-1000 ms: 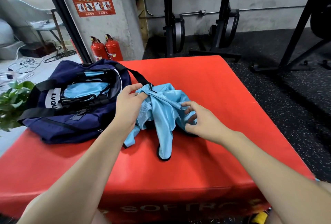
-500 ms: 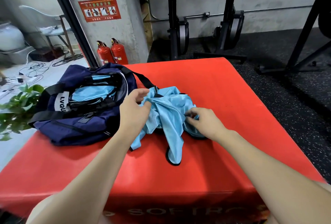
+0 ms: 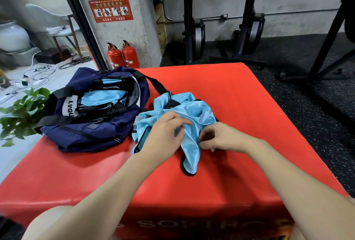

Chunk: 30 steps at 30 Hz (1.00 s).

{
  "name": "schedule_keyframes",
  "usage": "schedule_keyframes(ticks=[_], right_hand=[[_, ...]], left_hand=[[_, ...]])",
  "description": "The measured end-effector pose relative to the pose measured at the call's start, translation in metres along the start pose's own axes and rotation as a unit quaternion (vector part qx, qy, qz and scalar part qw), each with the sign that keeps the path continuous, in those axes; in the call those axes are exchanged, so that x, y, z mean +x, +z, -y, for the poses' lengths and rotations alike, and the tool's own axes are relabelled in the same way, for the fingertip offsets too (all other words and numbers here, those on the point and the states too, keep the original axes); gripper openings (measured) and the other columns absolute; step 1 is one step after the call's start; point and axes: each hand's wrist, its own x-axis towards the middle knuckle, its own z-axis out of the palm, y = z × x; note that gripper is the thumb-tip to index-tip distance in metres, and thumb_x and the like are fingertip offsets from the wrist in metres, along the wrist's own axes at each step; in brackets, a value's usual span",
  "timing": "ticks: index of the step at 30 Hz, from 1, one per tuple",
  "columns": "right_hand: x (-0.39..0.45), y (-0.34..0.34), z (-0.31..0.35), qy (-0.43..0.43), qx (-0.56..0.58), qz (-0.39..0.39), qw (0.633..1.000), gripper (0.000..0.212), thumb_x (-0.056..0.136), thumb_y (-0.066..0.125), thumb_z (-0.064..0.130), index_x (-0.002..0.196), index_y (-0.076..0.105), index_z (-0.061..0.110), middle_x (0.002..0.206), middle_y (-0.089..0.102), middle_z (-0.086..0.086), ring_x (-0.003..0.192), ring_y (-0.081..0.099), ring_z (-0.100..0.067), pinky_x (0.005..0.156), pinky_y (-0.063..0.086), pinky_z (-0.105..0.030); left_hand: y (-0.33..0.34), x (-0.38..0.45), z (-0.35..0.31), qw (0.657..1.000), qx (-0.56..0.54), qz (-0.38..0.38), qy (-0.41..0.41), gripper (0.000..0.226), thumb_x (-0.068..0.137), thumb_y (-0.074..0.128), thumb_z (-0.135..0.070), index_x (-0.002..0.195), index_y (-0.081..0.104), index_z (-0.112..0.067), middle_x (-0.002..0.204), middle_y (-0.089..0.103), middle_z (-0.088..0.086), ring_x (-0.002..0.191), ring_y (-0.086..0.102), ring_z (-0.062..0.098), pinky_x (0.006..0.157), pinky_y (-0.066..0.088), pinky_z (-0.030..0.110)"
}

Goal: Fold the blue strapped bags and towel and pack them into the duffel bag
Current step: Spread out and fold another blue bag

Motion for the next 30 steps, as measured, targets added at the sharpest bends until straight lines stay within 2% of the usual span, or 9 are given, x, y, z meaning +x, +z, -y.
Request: schedule_keyframes(ticks=[2, 4, 8, 12, 17, 22, 26, 28, 30], right_hand=[[-0.001, 0.009, 0.000, 0.006, -0.038, 0.011, 0.999, 0.019, 0.076, 0.080, 0.035, 0.092, 0.072, 0.027, 0.078, 0.071, 0.006, 0.061, 0.060, -0.005, 0.059, 0.048, -0.025], [0.000, 0.019, -0.001, 0.003, -0.084, -0.021, 0.996, 0.019, 0.075, 0.079, 0.043, 0.090, 0.071, 0.034, 0.074, 0.069, 0.015, 0.065, 0.061, 0.001, 0.061, 0.048, -0.019], [0.007, 0.029, -0.003, -0.020, -0.071, -0.091, 0.993, 0.006, 0.084, 0.074, 0.032, 0.080, 0.073, 0.036, 0.063, 0.064, 0.024, 0.060, 0.056, 0.005, 0.060, 0.040, -0.015], [0.008, 0.027, 0.001, -0.033, -0.012, -0.081, 0.996, 0.013, 0.089, 0.073, 0.035, 0.076, 0.073, 0.033, 0.062, 0.063, 0.019, 0.056, 0.050, 0.002, 0.060, 0.039, -0.018], [0.005, 0.024, 0.003, -0.036, 0.019, -0.043, 0.998, 0.008, 0.085, 0.077, 0.036, 0.089, 0.076, 0.029, 0.083, 0.075, 0.004, 0.075, 0.067, -0.008, 0.079, 0.053, -0.031], [0.003, 0.036, 0.003, -0.049, -0.138, 0.009, 0.989, 0.029, 0.073, 0.084, 0.043, 0.099, 0.073, 0.037, 0.100, 0.065, 0.014, 0.094, 0.059, -0.001, 0.084, 0.047, -0.021], [0.007, 0.045, 0.003, -0.093, -0.135, -0.043, 0.985, 0.013, 0.084, 0.078, 0.034, 0.096, 0.076, 0.029, 0.103, 0.064, 0.009, 0.098, 0.056, -0.003, 0.084, 0.039, -0.014], [0.009, 0.044, 0.004, -0.089, -0.102, -0.061, 0.989, 0.003, 0.088, 0.074, 0.031, 0.090, 0.073, 0.030, 0.098, 0.068, 0.010, 0.093, 0.059, -0.005, 0.083, 0.043, -0.020], [0.010, 0.038, 0.008, -0.076, -0.047, -0.092, 0.992, 0.007, 0.092, 0.069, 0.029, 0.086, 0.066, 0.029, 0.088, 0.070, 0.010, 0.082, 0.062, -0.006, 0.079, 0.049, -0.031]], left_hand=[[0.004, -0.008, -0.003, 0.996, -0.032, 0.078, 0.000, 0.028, 0.085, 0.068, -0.001, 0.101, 0.077, -0.022, 0.085, 0.055, -0.015, 0.073, 0.055, 0.004, 0.073, 0.038, 0.005], [0.005, -0.015, 0.000, 0.989, -0.040, 0.143, -0.002, 0.026, 0.086, 0.068, -0.006, 0.105, 0.076, -0.023, 0.089, 0.063, -0.011, 0.083, 0.060, 0.003, 0.077, 0.041, 0.006], [0.001, -0.021, 0.009, 0.981, -0.056, 0.173, -0.063, 0.036, 0.089, 0.067, -0.012, 0.122, 0.067, -0.025, 0.105, 0.070, -0.010, 0.100, 0.064, 0.000, 0.092, 0.049, 0.016], [-0.004, -0.024, 0.019, 0.966, -0.072, 0.210, -0.133, 0.040, 0.093, 0.064, -0.011, 0.131, 0.057, -0.024, 0.117, 0.067, -0.010, 0.111, 0.060, -0.006, 0.100, 0.046, 0.016], [-0.009, -0.031, 0.030, 0.942, -0.087, 0.272, -0.176, 0.035, 0.100, 0.049, -0.004, 0.131, 0.056, -0.018, 0.126, 0.066, -0.006, 0.120, 0.054, -0.010, 0.099, 0.040, 0.007], [-0.009, -0.035, 0.034, 0.934, -0.101, 0.281, -0.195, 0.034, 0.101, 0.046, -0.004, 0.128, 0.056, -0.023, 0.126, 0.067, -0.009, 0.121, 0.054, -0.010, 0.096, 0.040, 0.009], [-0.009, -0.033, 0.030, 0.938, -0.098, 0.271, -0.190, 0.029, 0.096, 0.063, -0.025, 0.125, 0.059, -0.028, 0.120, 0.068, -0.014, 0.117, 0.056, -0.011, 0.103, 0.045, 0.021], [-0.010, -0.034, 0.027, 0.944, -0.079, 0.264, -0.181, 0.045, 0.083, 0.074, -0.049, 0.124, 0.058, -0.038, 0.117, 0.068, -0.017, 0.115, 0.056, -0.012, 0.103, 0.043, 0.020], [-0.011, -0.034, 0.022, 0.955, -0.067, 0.229, -0.174, 0.056, 0.072, 0.082, -0.056, 0.120, 0.057, -0.044, 0.113, 0.068, -0.019, 0.111, 0.058, -0.009, 0.099, 0.045, 0.019]])
